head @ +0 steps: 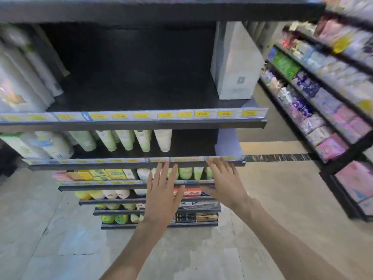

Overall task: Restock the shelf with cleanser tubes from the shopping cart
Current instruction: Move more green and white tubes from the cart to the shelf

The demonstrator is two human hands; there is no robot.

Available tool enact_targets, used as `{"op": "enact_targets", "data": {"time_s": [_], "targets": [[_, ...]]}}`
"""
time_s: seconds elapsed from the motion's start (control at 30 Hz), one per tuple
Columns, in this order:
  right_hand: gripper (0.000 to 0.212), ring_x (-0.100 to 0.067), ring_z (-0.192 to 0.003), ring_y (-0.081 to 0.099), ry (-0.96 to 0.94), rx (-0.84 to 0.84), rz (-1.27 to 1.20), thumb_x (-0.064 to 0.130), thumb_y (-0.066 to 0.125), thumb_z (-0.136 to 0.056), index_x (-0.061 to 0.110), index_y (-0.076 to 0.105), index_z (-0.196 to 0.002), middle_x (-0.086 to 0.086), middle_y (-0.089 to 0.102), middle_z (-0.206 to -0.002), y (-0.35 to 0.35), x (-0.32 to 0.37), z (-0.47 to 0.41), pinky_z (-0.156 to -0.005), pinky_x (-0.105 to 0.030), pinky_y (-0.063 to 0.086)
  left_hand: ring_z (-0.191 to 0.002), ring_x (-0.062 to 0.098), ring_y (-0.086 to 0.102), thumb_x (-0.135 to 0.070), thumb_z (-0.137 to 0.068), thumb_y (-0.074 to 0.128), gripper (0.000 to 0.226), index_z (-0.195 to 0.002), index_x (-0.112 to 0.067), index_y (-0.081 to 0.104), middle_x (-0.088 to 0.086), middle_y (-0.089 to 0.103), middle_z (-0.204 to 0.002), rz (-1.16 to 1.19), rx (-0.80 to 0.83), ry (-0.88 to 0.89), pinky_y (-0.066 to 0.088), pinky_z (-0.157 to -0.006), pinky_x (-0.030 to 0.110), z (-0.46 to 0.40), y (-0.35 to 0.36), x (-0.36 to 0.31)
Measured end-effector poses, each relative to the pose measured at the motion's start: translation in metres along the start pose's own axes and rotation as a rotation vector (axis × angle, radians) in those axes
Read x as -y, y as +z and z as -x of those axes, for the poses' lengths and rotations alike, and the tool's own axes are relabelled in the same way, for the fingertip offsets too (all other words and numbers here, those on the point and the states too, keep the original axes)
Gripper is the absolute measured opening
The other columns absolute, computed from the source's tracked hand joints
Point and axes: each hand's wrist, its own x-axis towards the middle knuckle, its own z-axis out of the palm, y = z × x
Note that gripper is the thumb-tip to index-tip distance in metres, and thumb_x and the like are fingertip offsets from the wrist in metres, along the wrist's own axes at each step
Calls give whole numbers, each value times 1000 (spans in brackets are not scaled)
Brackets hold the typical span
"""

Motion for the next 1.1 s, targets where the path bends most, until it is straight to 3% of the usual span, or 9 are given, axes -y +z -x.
{"op": "enact_targets", "data": {"time_s": [0.17, 0.33, 0.5, 0.63, 0.73, 0.97, 1.1], "targets": [[99, -29, -159, 2, 126, 25, 66, 74, 53, -90, 27, 7, -163, -4, 9, -172, -22, -52, 94, -125, -53, 9, -158, 27, 18, -58, -104, 27, 65, -161, -26, 34, 4, 30, -168, 8, 63, 118, 28, -124, 55, 30, -6, -86], [98, -30, -159, 0, 264, 11, 36, 76, 50, -91, 28, 6, -164, -4, 7, -172, -38, -143, 199, -126, -54, 9, -160, 19, -6, -62, -105, 22, 67, -165, -33, 15, -4, 4, -174, 54, 187, 265, 6, -130, 51, 61, 12, -197], [98, -30, -158, 4, 440, -31, 14, 79, 47, -90, 28, 7, -163, -3, 11, -171, -52, -240, 307, -125, -52, 10, -159, 25, 17, -63, -102, 19, 71, -162, -28, 31, 2, 24, -171, 50, 217, 408, 18, -127, 53, 99, 29, -323], [99, -30, -158, 7, 552, -69, 3, 79, 48, -89, 27, 10, -164, -4, 14, -171, -64, -313, 386, -125, -53, 12, -158, 28, 20, -62, -102, 19, 70, -162, -28, 32, 4, 25, -170, 83, 238, 509, 24, -126, 56, 127, 49, -423], [98, -28, -158, 5, 635, -82, -11, 78, 48, -90, 28, 8, -164, -3, 12, -171, -73, -361, 441, -125, -53, 11, -160, 27, 15, -63, -103, 18, 70, -163, -29, 28, 2, 18, -172, 101, 270, 610, 20, -126, 56, 140, 65, -497], [98, -31, -158, 9, 907, -150, -49, 79, 49, -87, 27, 16, -163, -6, 18, -170, -92, -455, 560, -124, -55, 14, -158, 28, 21, -61, -105, 20, 68, -161, -27, 34, 3, 25, -170, 128, 324, 900, 16, -126, 52, 165, 94, -661], [96, -31, -157, 11, 1064, -172, -52, 78, 49, -89, 26, 16, -163, -6, 18, -169, -103, -505, 612, -124, -55, 13, -158, 29, 21, -64, -104, 8, 73, -161, -27, 34, 4, 25, -170, 156, 385, 1037, 22, -124, 56, 170, 118, -750]]}}
